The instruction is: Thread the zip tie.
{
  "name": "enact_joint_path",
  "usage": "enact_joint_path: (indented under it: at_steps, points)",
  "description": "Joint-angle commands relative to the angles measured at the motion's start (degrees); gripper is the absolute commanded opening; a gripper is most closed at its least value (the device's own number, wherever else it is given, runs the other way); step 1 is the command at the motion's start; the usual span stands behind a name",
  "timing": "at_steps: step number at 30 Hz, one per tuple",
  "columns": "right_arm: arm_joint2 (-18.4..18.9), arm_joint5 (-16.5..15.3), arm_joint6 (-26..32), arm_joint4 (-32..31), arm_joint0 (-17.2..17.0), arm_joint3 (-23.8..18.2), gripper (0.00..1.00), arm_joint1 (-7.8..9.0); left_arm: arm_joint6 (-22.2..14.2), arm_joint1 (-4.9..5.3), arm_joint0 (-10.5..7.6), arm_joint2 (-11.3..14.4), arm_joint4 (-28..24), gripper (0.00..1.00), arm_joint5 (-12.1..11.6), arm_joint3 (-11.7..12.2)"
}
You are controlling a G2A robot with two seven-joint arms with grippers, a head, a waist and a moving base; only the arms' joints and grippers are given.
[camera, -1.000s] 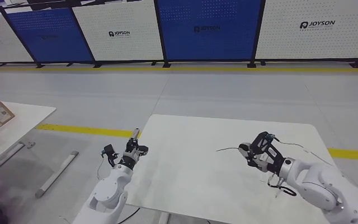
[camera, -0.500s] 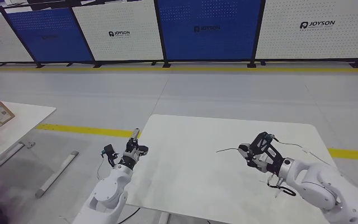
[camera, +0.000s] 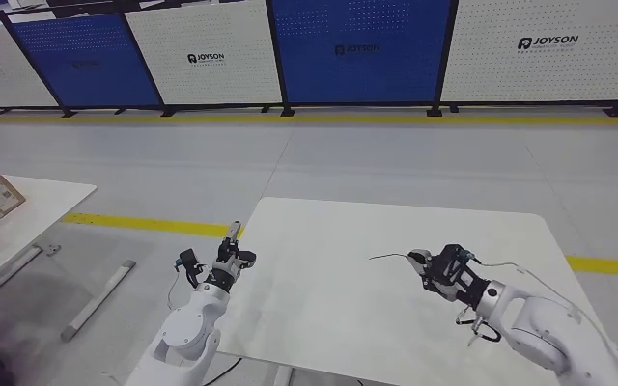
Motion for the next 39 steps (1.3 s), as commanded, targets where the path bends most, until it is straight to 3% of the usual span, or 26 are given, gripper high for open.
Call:
enact_joint_path:
  at_steps: [1,3,21,25,28,32,35,39]
  points:
    - [-5.2,0.0,-3.8,0.0,2.7,0.9,0.00,0.62,0.0,0.00,0.00,0.0,0.0,1.00,0.0,0.0]
    - [-8.9,0.0,-7.1,2.3,4.9,1.6,0.00,1.01,0.0,0.00,0.00,0.0,0.0,1.00,0.0,0.0]
    - [-8.7,0.1,-7.1,2.3,4.8,1.8,0.00,0.98,0.0,0.00,0.00,0.0,0.0,1.00,0.0,0.0]
    - [-9.0,0.0,-9.2,-6.1,5.7,1.8,0.00,0.75,0.0,0.00,0.00,0.0,0.0,1.00,0.0,0.0]
    - [-9.8,0.0,-12.5,-11.0,7.4,4.2,0.00,0.53,0.0,0.00,0.00,0.0,0.0,1.00,0.0,0.0]
    - [-13.6,0.0,-16.0,-15.4,9.9,5.8,0.00,-0.14,0.0,0.00,0.00,0.0,0.0,1.00,0.0,0.0]
    - [-17.8,0.0,-18.6,-15.3,12.8,8.3,0.00,-0.96,0.0,0.00,0.00,0.0,0.0,1.00,0.0,0.0]
    - [-18.3,0.0,-19.1,-15.0,13.1,8.5,0.00,-1.07,0.0,0.00,0.00,0.0,0.0,1.00,0.0,0.0]
